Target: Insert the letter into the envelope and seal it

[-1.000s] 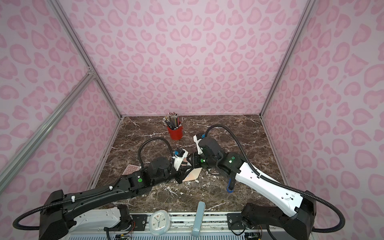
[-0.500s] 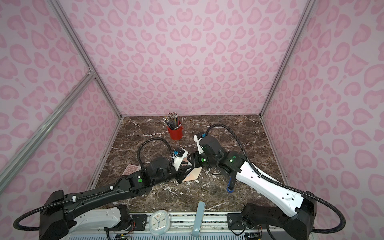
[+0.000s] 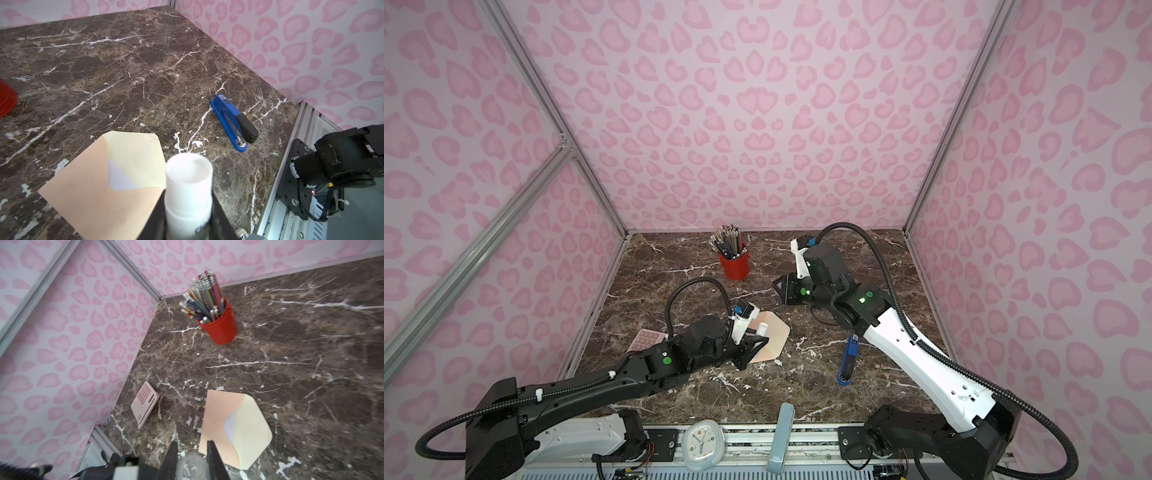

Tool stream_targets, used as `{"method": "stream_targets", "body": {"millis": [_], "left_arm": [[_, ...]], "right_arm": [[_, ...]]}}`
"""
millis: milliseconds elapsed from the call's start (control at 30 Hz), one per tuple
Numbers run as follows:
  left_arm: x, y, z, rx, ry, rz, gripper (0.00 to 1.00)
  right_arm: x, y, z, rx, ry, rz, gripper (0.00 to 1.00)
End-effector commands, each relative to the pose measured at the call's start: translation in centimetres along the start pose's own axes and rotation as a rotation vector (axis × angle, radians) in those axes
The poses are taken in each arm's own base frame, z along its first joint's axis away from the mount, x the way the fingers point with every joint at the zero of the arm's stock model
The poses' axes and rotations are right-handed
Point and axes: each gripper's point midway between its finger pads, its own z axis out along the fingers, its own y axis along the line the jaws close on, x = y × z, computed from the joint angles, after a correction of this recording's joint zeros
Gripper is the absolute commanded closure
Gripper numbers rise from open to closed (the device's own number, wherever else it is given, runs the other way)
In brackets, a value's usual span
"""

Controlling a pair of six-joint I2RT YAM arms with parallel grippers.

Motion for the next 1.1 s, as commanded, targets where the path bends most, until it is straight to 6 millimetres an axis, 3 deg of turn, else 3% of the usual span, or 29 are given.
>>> {"method": "stream_targets", "body": {"millis": [0, 167, 333, 733, 1067], "left_arm": [[-2.2, 0.0, -1.5, -0.002, -0.109, -0.013, 0.96], [-4.3, -0.2, -5.0, 0.014, -0.237, -0.024, 0.96], [-4.8, -0.1, -7.3, 0.012, -0.273, -0.037, 0.95], [-4.4, 0.2, -9.2, 0.012, -0.289, -0.068, 0.93], [-4.5, 0.2, -9.8, 0.011, -0.288, -0.065, 0.93]], "right_arm": [[0.7, -5.4, 1.3, 0.195, 0.01, -0.008, 0.93], [2.9, -13.5, 4.5, 0.449, 0.006, 0.049, 0.94], [4.6, -18.6, 6.9, 0.622, -0.008, 0.104, 0.95], [7.8, -23.2, 12.0, 0.736, 0.011, 0.12, 0.91], [10.5, -24.9, 13.0, 0.764, 0.061, 0.129, 0.81]]}}
